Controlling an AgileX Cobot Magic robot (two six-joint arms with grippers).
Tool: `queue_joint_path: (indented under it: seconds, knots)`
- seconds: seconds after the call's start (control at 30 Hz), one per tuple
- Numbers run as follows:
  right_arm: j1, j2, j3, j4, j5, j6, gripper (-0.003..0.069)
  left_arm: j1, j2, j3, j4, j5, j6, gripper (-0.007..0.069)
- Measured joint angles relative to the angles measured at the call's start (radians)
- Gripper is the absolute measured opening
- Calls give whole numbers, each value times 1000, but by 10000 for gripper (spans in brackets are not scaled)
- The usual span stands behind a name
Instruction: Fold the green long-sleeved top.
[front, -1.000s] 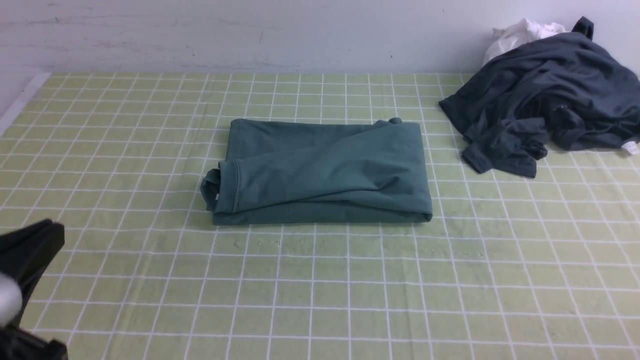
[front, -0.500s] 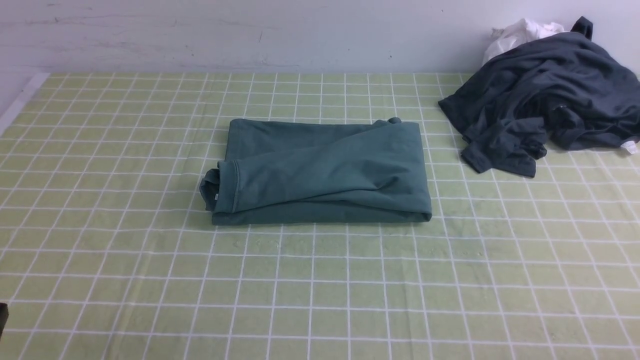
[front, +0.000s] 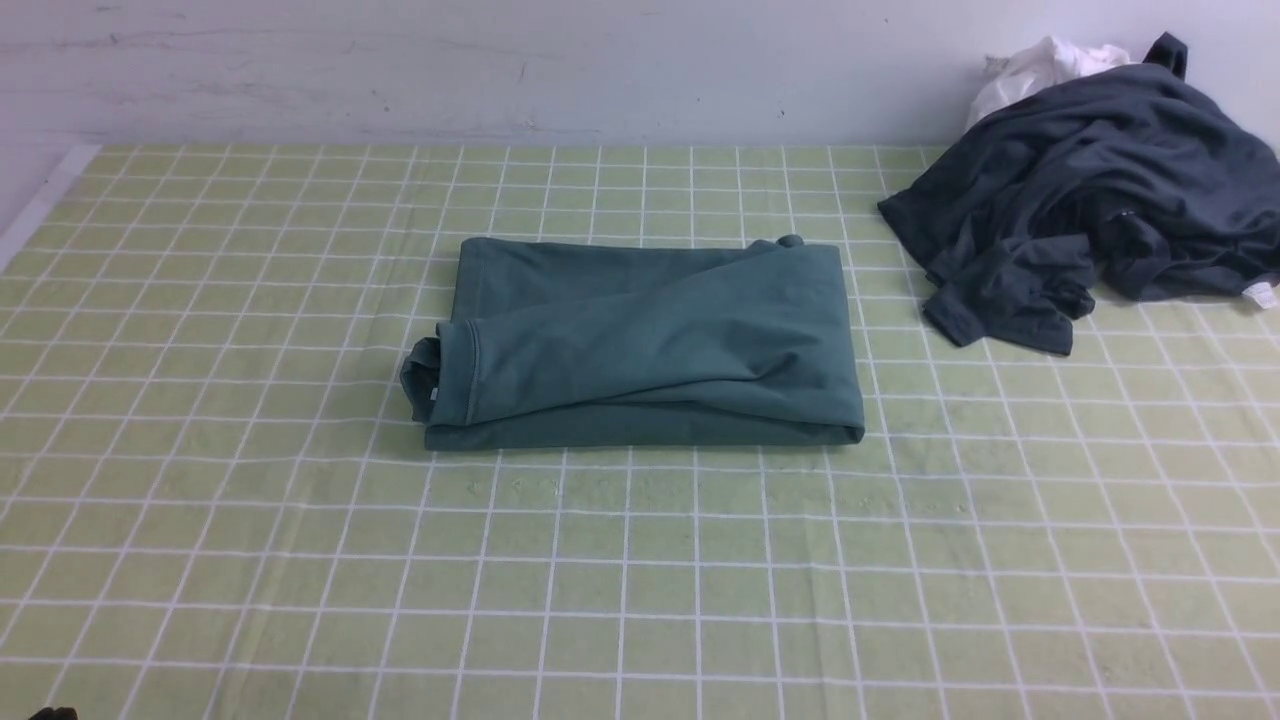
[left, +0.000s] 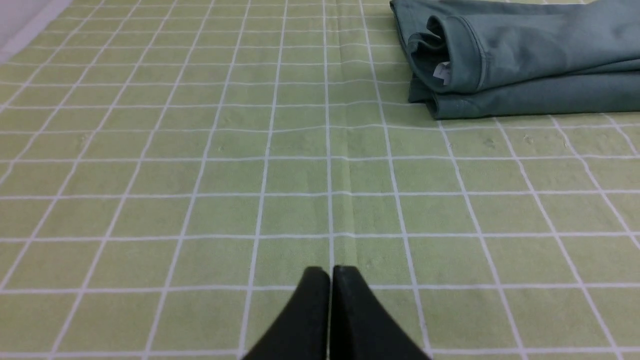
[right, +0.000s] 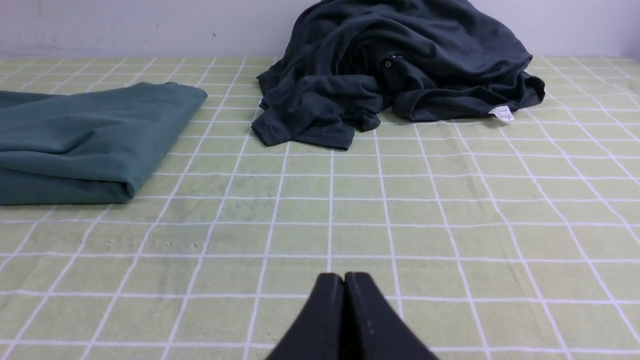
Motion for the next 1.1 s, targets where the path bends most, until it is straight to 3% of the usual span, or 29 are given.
queue_joint_path:
  seconds: [1.1]
  knots:
    - [0,0,0,15,1,-4,-14,0,0,0,1,0,1,-4]
